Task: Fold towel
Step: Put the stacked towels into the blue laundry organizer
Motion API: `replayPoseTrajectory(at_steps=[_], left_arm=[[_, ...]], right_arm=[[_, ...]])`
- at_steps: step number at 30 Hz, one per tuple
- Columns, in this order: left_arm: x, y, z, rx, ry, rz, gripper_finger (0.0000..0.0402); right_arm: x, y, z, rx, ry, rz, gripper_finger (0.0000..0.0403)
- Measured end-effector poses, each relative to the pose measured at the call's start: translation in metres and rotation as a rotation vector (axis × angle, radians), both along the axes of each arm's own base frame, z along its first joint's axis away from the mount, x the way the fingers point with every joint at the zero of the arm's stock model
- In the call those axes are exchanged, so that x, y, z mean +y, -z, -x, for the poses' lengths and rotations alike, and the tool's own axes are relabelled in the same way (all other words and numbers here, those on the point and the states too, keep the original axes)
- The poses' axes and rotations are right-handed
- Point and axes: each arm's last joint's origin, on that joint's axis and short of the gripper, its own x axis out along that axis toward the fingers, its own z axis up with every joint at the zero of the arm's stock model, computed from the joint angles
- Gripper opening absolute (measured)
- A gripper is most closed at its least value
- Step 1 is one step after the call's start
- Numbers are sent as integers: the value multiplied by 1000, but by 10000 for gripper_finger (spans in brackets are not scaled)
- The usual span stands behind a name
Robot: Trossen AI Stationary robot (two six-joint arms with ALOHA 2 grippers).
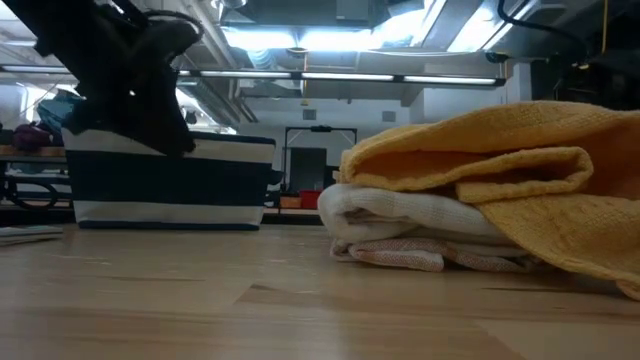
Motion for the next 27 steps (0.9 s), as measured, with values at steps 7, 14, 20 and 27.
replayPoseTrajectory(at_steps=[7,14,20,27], left_arm=[[11,3,-2,56,7,-55,88],[17,2,-5,50,-30,-48,88],[19,2,-5,54,-31,-53,88],[19,2,-5,38,-49,-36,88]], right_arm=[[1,7,-1,-32,7,-38,135],[1,7,-1,-33,8,-40,135],[1,7,-1,-32,4,-34,135],[0,7,-1,-31,4,-32,135]])
